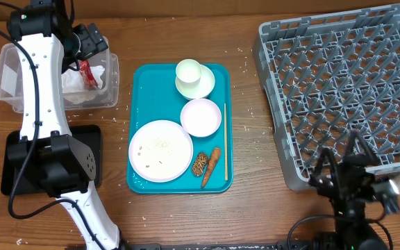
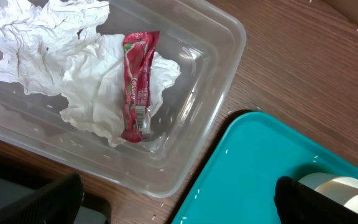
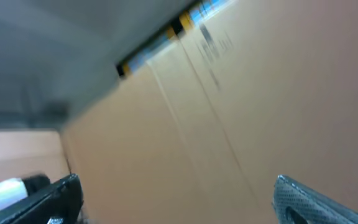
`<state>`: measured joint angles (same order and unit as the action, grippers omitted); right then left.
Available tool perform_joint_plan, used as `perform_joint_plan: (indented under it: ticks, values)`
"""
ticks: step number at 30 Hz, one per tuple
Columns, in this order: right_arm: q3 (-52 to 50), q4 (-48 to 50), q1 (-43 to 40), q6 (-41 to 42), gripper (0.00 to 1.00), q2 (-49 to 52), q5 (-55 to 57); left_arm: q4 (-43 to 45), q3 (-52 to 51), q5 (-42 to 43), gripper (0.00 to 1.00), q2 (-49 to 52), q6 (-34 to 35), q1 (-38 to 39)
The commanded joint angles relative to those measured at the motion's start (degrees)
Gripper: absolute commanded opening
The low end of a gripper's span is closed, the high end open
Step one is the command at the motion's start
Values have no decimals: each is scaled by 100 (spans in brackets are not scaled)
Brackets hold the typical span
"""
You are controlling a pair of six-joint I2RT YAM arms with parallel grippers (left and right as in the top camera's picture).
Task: Sort waste into correct bins and load items into the dishwasher
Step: 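Reach right gripper to pink bowl on teal tray and grasp it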
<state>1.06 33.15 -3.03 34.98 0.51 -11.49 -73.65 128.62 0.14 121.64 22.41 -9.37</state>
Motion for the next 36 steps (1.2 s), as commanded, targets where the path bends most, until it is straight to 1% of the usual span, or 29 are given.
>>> perform_joint_plan:
  ticks: [1, 4, 6, 8, 9, 14, 16, 18, 22, 24, 25, 28, 33, 36]
  values:
    - [254, 149, -42, 299, 100, -24, 291, 20, 0, -72, 100, -101, 92, 35]
    - [708, -50, -42, 297, 100, 149, 284, 20, 0, -72, 100, -101, 94, 35]
    - [1126, -293, -42, 249, 100, 422, 210, 20, 0, -72, 100, -101, 92, 35]
    - [1641, -621, -42, 22, 100, 820, -101, 20, 0, -72, 100, -101, 94, 35]
    - [2258, -1117, -42, -273, 100, 1316, -564, 20, 0, -72, 100, -101, 94, 35]
    - [4236, -2953, -42, -1021, 100, 3032, -1882, 20, 0, -72, 100, -101, 94, 35]
    - [5195, -4015, -42, -1416, 100, 3792, -2328, 20, 0, -72, 100, -101, 92, 35]
    - [6109, -5110, -31, -1755, 100, 4457, -2435, 20, 0, -72, 100, -101, 94, 35]
    - [7785, -7051, 295, -2647, 100, 5729, -2179, 20, 0, -72, 100, -101, 94, 35]
    - [8526, -7838, 678, -2868, 100, 6343, -1762, 20, 0, -72, 100, -101, 94, 35]
    - [8789, -8072, 894, -2927, 100, 6592, -1591, 20, 0, -72, 100, -101, 94, 35]
    - [9370, -8507, 1716, -2922, 100, 7375, -857, 20, 0, -72, 100, -101, 92, 35]
    - [9702, -8918, 2920, -2592, 100, 8566, 573, 20, 0, -72, 100, -101, 92, 35]
    - [9707, -8942, 3438, -2597, 100, 9311, 737, 20, 0, -70, 100, -101, 94, 35]
